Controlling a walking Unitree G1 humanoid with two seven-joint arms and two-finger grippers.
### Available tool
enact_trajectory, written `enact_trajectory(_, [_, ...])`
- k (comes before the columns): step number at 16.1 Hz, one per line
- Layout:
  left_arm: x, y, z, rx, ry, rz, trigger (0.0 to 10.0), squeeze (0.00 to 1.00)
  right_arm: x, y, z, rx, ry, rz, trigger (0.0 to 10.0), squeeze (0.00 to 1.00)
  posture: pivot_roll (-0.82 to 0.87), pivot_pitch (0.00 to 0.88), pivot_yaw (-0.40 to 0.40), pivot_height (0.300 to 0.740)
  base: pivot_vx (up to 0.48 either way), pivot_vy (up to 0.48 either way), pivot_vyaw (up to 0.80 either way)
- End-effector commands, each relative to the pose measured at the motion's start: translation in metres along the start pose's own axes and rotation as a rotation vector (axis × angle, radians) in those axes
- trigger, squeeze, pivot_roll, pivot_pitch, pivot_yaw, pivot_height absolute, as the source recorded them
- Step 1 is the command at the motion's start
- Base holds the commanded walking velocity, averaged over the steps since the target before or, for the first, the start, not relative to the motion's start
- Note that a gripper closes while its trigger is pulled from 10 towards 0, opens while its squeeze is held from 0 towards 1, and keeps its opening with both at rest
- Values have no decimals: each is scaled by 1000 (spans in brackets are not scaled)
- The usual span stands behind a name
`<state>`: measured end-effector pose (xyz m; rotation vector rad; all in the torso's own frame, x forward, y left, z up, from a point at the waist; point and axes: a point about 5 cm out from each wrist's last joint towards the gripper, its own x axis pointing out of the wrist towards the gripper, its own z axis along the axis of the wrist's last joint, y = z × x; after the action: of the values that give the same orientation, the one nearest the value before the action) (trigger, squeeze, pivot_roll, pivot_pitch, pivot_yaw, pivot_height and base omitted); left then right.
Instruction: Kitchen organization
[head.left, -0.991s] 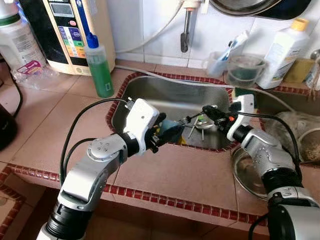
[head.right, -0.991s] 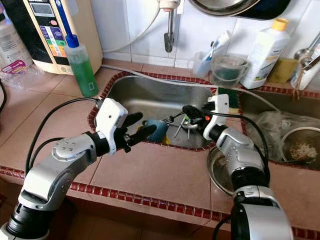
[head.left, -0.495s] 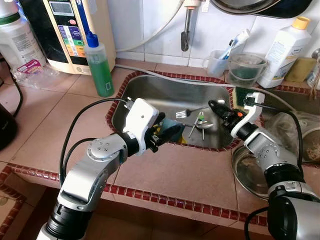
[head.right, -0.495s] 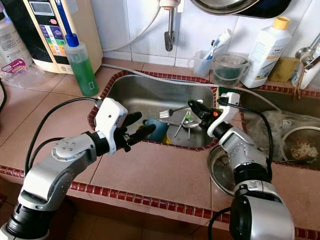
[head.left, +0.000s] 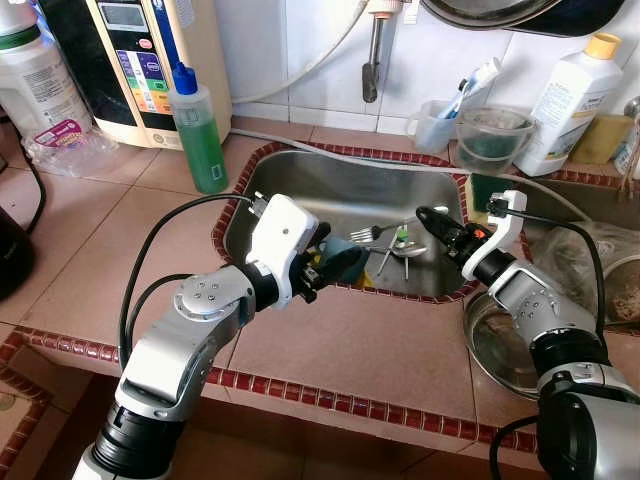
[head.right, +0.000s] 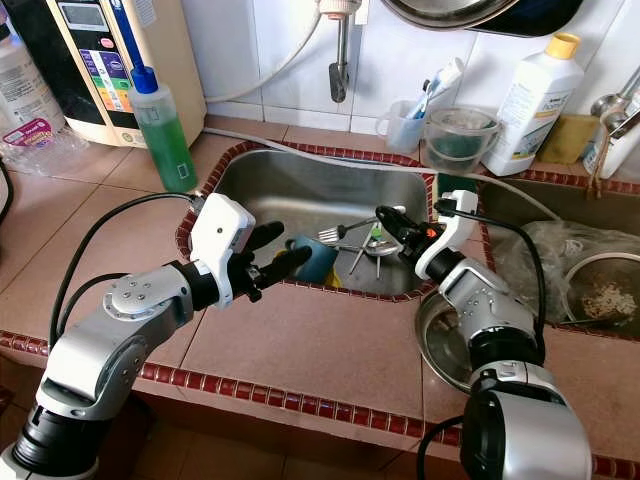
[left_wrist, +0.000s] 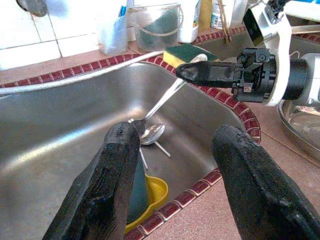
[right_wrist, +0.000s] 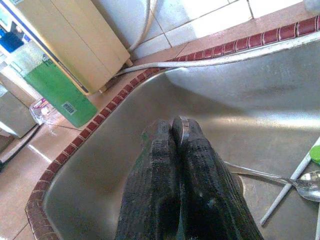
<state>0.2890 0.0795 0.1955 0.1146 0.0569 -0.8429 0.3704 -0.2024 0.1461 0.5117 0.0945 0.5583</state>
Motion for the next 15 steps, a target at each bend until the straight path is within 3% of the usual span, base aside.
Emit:
enact_trajectory(1, [0, 0, 5, 21, -11, 3, 10000, 0, 4, 2, 9, -9, -17, 11, 10000, 1000, -96, 96, 21, 736, 0, 0, 0])
enact_trajectory(4, [1, 0, 5, 23, -11, 4, 10000, 0, 5, 3, 11, -19, -18, 16, 10000, 1000, -96, 94, 21, 736, 0, 0, 0])
enact_trajectory(8, [1, 1, 6, 20, -11, 7, 10000, 0, 9, 1, 19, -404, 78, -118, 10000, 1000, -102, 100, 25, 736, 0, 0, 0])
enact_trajectory(9, [1, 0, 6, 18, -12, 6, 10000, 0, 11, 4, 20, -447, 90, -113, 10000, 1000, -102, 100, 25, 736, 0, 0, 0])
enact_trajectory(15, [0, 2, 6, 15, -10, 14, 10000, 0, 14, 8, 22, -450, 63, -76, 10000, 1000, -99, 108, 22, 736, 0, 0, 0])
